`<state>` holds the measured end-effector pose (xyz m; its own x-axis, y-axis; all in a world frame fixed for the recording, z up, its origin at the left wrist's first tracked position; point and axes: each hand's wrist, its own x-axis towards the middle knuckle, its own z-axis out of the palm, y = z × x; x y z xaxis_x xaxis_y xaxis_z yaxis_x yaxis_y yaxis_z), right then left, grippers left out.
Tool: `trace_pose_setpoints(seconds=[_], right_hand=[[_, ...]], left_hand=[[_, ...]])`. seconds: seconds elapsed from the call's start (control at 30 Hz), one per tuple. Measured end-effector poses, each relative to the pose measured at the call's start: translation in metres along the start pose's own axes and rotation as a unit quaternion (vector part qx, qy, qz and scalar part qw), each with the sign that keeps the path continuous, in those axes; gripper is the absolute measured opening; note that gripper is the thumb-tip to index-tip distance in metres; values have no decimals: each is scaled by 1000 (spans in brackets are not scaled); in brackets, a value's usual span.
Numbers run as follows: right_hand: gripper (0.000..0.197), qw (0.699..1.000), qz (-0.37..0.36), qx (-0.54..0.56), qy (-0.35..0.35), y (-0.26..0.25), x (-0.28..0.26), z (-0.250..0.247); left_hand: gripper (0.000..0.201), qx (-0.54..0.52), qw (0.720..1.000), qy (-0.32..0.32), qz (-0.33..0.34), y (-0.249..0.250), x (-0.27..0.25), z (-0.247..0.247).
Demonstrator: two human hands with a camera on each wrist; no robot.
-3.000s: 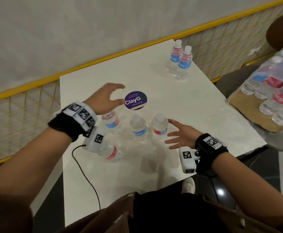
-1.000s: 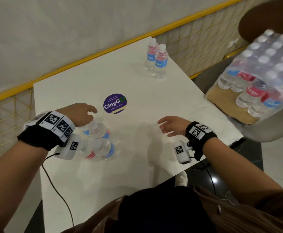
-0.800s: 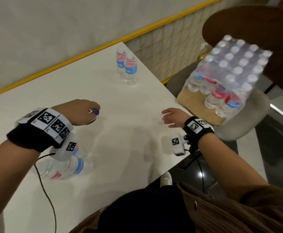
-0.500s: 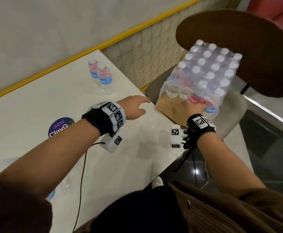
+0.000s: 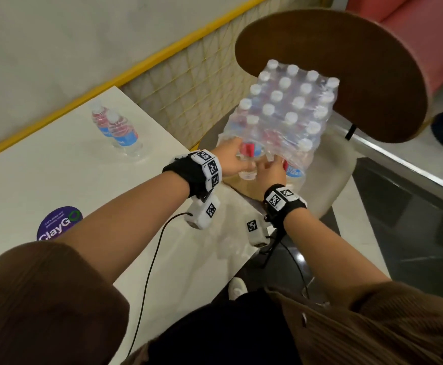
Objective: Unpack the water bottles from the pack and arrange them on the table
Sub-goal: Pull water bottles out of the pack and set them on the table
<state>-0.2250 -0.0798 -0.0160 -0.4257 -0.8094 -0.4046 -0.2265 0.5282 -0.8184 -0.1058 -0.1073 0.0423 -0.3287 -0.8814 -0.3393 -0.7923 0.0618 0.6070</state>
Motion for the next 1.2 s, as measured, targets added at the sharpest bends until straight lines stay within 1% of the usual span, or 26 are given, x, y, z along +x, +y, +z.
trace_pose_setpoints(seconds=[0.07, 0.1, 0.13, 0.2, 0.27, 0.33, 0.37, 0.43, 0.47, 0.57, 0.67, 0.7, 0.73, 0.8, 0.83, 0.87, 0.9, 0.93, 1.0, 1.03, 1.13, 1.2], right_hand=[[50, 999, 16, -13, -47, 7, 1, -1], [50, 997, 27, 5, -67, 9, 1, 0], [47, 997, 21, -6, -76, 10, 2, -1], [41, 995, 24, -22, -96, 13, 2, -10], [41, 991, 64, 9, -117, 21, 8, -16], [47, 989, 105, 48, -94, 22, 8, -26], [47, 987, 120, 74, -80, 26, 13, -30], [41, 977, 154, 127, -71, 27, 16, -36], [40, 975, 162, 135, -64, 26, 16, -40], [40, 982, 128, 135, -29, 28, 22, -47], [28, 982, 91, 162, -13, 31, 24, -48], [24, 986, 73, 147, -11, 31, 24, -47], [19, 993, 41, 112, -3, 30, 21, -46], [13, 998, -55, 28, 28, 27, 20, -42], [13, 996, -83, 8, 38, 25, 23, -40], [19, 993, -108, -3, 45, 23, 24, -40], [27, 992, -118, -15, 53, 22, 26, -39], [30, 990, -126, -34, 61, 22, 27, -39], [24, 988, -128, -67, 62, 23, 27, -40], [21, 987, -130, -73, 68, 24, 27, -41], [22, 980, -151, -69, 105, 22, 27, -41], [25, 981, -144, -101, 83, 22, 27, -43]], left_hand=[[43, -23, 1000, 10, -18, 4, 9, 3], [40, -22, 999, 13, -33, 6, 14, 3], [39, -16, 998, 19, -51, 8, 18, 2], [44, 1, 996, 37, -78, 12, 26, 2], [41, 14, 996, 46, -81, 18, 31, 2], [39, 35, 996, 37, -76, 24, 34, 4], [39, 48, 995, 22, -80, 25, 36, 6], [44, 48, 995, -10, -91, 25, 41, 13], [46, 43, 994, -24, -95, 25, 45, 18], [42, 39, 994, -46, -92, 29, 49, 27], [44, 50, 993, -53, -88, 35, 52, 32], [44, 54, 993, -60, -90, 37, 51, 33], [43, 56, 992, -68, -85, 36, 53, 35], [44, 24, 994, -78, -74, 33, 55, 38], [52, 6, 996, -66, -66, 31, 55, 38], [63, -9, 997, -45, -61, 25, 58, 39], [72, -17, 997, -33, -67, 17, 62, 38], [72, -12, 997, -32, -74, 15, 58, 34], [48, 0, 994, -62, -95, 10, 43, 22], [39, -9, 993, -70, -92, 6, 36, 18], [48, -33, 996, -59, -56, -10, 18, 8], [47, -36, 997, -61, -22, -18, 3, 1]])
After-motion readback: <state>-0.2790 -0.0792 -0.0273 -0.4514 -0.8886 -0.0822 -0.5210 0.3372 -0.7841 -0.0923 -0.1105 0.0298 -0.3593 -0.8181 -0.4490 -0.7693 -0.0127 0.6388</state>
